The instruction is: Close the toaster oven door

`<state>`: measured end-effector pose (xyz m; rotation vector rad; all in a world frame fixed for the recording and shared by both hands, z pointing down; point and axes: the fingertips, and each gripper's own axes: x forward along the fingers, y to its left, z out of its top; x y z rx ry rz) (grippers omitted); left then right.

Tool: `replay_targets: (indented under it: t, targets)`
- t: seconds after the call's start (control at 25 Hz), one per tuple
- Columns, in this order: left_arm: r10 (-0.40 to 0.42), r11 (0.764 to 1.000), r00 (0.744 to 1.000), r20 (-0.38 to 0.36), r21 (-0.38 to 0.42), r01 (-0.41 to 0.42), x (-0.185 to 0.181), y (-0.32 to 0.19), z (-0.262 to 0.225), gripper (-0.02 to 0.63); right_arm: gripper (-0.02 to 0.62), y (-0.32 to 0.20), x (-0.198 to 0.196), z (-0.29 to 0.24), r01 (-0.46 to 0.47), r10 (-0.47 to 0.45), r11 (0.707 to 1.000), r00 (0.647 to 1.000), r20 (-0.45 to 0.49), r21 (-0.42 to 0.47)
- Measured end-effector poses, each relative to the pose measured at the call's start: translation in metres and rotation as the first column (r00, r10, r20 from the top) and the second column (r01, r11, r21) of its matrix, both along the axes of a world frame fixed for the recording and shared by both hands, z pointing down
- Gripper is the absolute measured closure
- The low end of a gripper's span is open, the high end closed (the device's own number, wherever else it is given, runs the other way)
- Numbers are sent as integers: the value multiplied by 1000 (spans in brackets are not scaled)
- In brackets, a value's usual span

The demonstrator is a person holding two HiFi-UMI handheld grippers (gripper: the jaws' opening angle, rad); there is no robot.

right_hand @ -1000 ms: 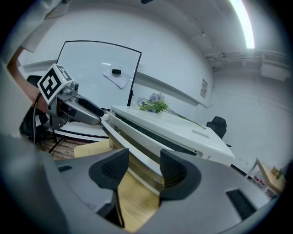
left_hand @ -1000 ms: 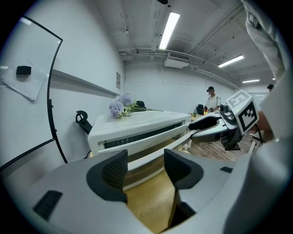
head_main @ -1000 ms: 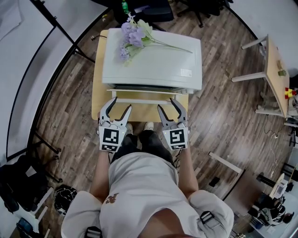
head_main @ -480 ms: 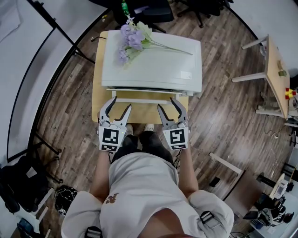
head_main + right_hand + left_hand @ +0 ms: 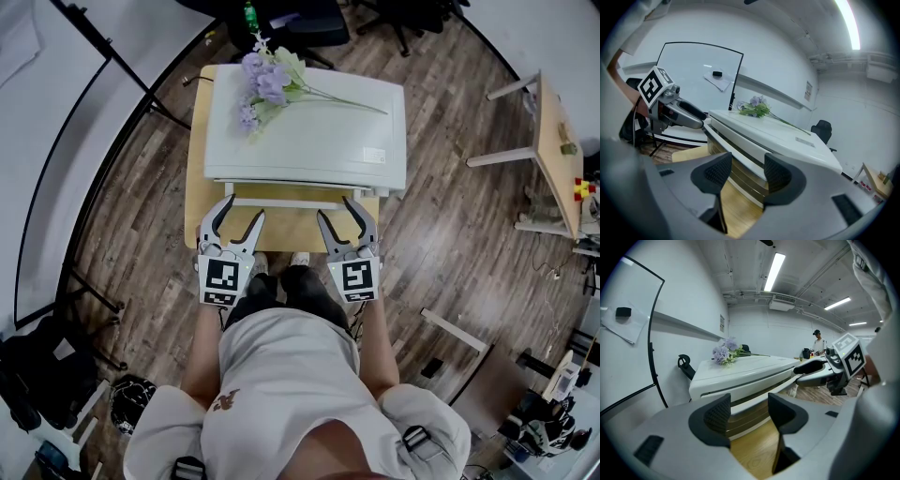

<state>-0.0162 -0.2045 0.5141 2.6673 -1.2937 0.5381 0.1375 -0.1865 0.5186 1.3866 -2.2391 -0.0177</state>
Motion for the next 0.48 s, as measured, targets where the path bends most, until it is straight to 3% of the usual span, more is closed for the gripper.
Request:
replay_targets:
  t: [0.48]
  targets:
    - [0,1000,1000,0,-2,0,1,-6,0,360,371,-6,1,0,-7,7,1000,1000,4,0]
